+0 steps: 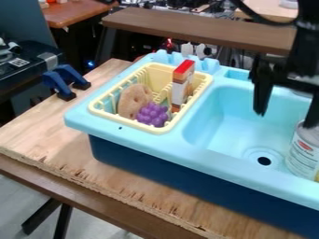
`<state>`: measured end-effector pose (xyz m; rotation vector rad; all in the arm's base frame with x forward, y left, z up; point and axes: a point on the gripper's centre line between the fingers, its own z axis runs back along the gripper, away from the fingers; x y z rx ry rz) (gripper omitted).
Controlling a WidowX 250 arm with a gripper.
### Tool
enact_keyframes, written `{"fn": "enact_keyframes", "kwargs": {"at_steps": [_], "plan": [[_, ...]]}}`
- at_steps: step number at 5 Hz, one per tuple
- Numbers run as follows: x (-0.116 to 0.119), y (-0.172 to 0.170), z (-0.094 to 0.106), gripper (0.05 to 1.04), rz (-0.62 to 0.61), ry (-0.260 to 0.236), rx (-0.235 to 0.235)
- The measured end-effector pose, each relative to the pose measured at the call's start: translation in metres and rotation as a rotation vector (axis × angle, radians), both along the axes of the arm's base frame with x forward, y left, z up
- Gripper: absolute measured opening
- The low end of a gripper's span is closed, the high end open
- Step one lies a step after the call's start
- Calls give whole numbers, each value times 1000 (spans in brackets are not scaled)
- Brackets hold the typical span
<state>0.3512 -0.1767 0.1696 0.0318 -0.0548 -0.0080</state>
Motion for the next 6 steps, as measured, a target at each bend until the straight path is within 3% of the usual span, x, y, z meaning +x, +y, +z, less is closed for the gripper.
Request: {"fn": "enact_keyframes", "kwargs": {"at_steps": [2, 4, 5, 6], "plan": [[12, -3, -14, 1001, 46, -77, -33], [32, 1, -11, 1001, 83, -161, -101], [36, -4, -9, 1001, 81, -177, -126], [39, -11, -27, 1001, 73, -134, -106]]}}
